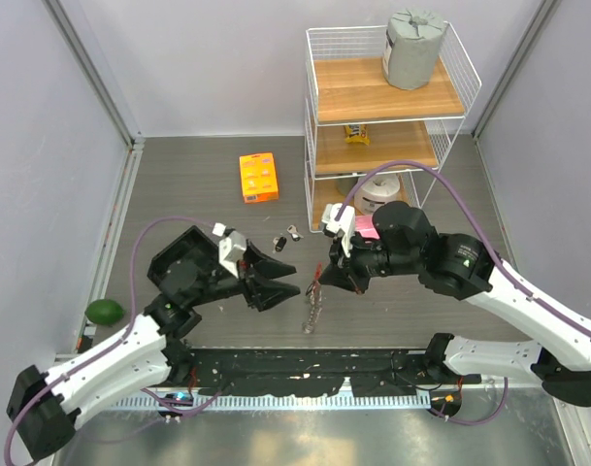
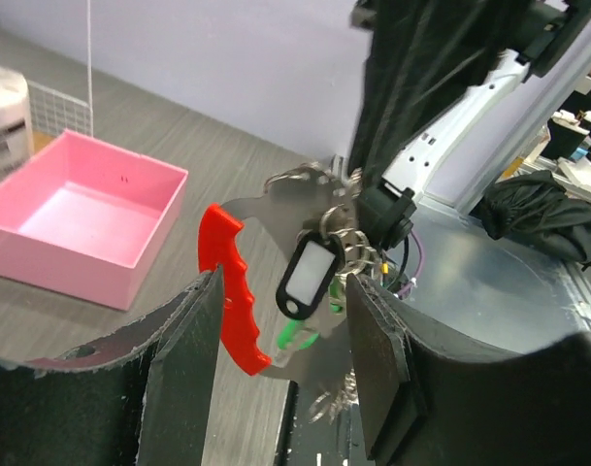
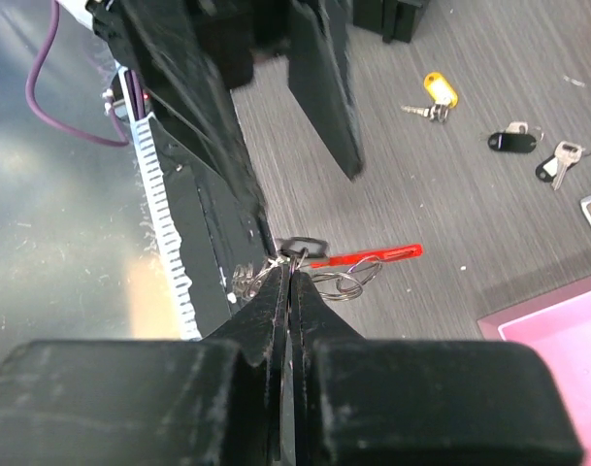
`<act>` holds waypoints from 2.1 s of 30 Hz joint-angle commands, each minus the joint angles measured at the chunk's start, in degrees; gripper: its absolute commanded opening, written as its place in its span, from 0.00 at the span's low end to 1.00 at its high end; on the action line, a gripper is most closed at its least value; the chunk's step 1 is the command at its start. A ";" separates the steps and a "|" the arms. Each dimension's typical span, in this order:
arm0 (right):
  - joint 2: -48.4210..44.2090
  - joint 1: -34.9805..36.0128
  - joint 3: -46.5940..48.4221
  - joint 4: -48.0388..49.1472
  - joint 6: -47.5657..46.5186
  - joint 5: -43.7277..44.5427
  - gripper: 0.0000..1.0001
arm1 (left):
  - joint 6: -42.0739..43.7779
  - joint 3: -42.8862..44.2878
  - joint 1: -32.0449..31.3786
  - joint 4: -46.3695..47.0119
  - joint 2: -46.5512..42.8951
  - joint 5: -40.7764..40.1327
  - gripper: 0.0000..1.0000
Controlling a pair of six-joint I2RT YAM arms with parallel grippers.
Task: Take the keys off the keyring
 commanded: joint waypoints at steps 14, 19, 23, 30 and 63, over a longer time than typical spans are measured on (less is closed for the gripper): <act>-0.46 0.05 0.91 7.35 1.06 -1.09 0.05 | 2.89 3.67 -2.60 12.66 9.18 4.27 0.63; -0.29 0.05 0.99 7.52 1.06 -1.45 0.05 | 5.09 4.46 -2.86 11.96 10.32 5.76 0.57; -0.29 0.05 0.91 8.14 0.97 -2.50 0.05 | 7.29 4.98 -3.48 11.87 11.11 5.94 0.57; -0.20 0.05 0.82 8.40 1.06 -3.47 0.05 | 8.79 7.09 -3.74 10.20 12.78 6.46 0.38; -2.40 0.05 -3.75 9.55 1.06 -3.73 0.05 | 14.24 12.63 -3.83 -14.15 3.47 1.54 0.00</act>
